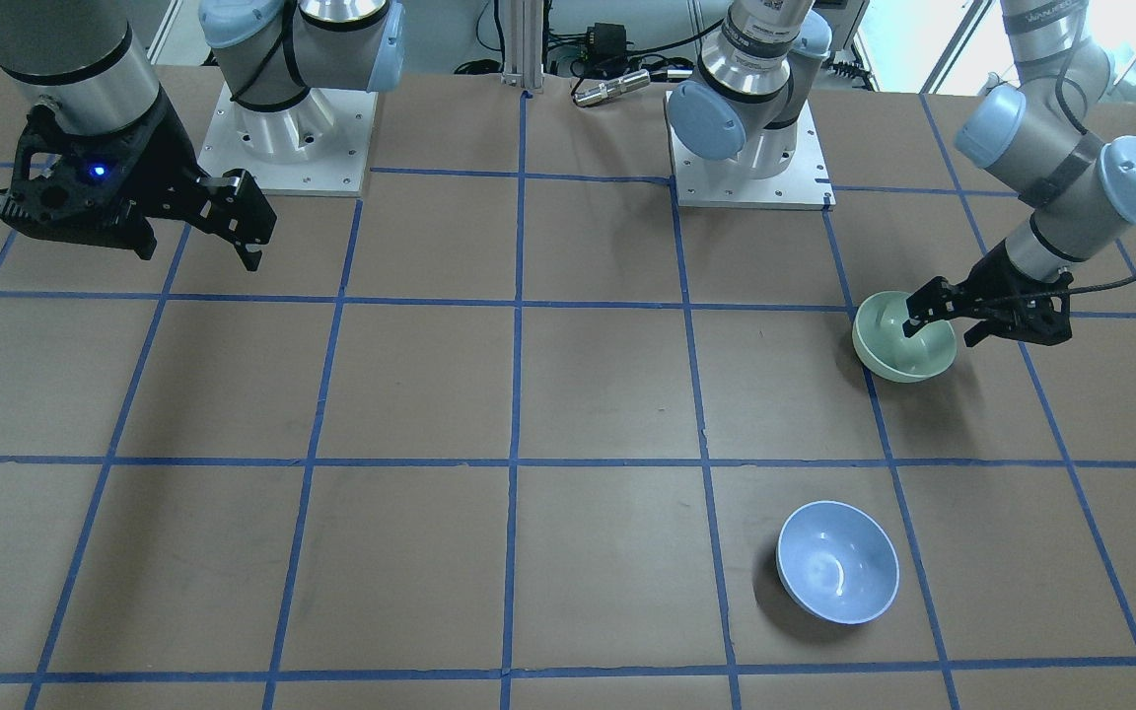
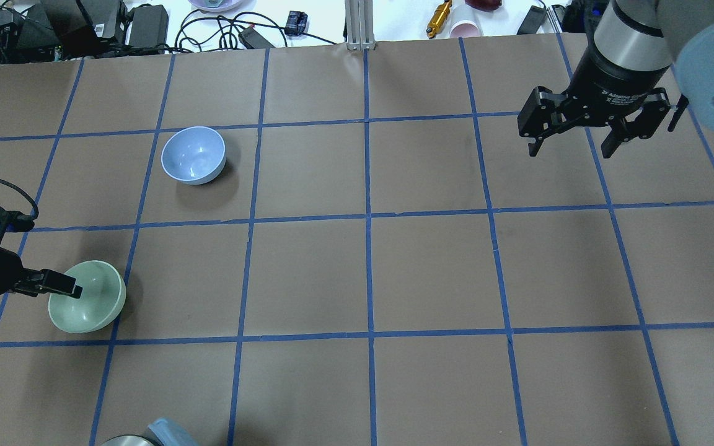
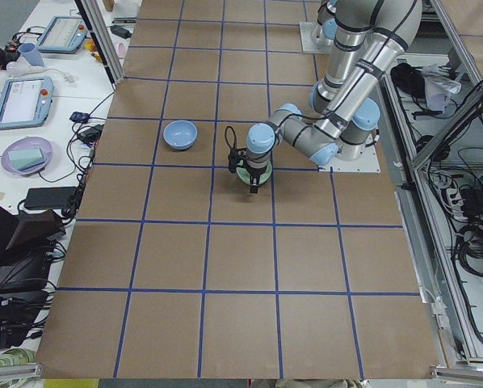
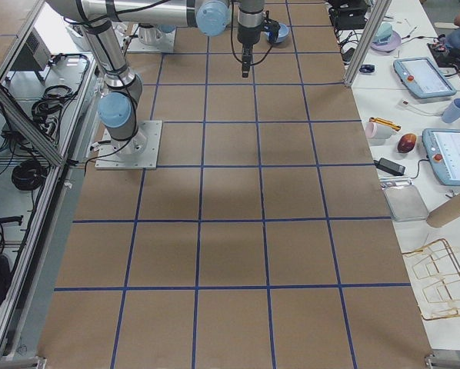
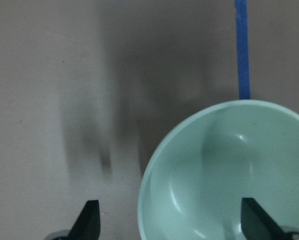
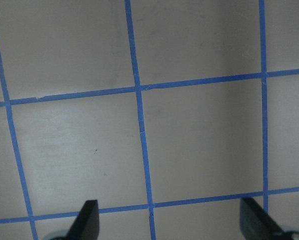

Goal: Stack green bowl on blue bowl
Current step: 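Close the left gripper on the pale green bowl's rim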

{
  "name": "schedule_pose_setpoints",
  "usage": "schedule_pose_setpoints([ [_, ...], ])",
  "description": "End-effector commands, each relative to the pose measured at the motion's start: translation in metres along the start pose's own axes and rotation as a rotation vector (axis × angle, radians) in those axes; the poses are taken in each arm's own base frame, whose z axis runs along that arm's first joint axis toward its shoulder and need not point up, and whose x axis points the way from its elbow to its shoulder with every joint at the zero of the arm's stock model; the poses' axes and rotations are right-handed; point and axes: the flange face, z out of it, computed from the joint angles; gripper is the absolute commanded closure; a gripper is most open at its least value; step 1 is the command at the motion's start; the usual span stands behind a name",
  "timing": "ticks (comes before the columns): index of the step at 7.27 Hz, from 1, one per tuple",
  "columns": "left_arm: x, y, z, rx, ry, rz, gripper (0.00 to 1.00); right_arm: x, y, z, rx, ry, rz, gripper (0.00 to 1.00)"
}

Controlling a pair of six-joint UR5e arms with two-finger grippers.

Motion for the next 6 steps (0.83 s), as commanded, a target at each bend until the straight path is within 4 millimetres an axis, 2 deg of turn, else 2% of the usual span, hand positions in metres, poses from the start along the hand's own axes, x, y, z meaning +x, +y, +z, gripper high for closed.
schedule_pose_setpoints([
  [1, -0.005, 0.001, 0.013, -0.018, 0.017, -0.007, 0.02, 0.000, 0.000, 0.000, 0.000, 0.000, 0.000, 0.00],
  [6, -0.011, -0.002, 0.026, -0.021, 0.016, -0.018, 0.05, 0.000, 0.000, 0.000, 0.000, 0.000, 0.000, 0.00],
])
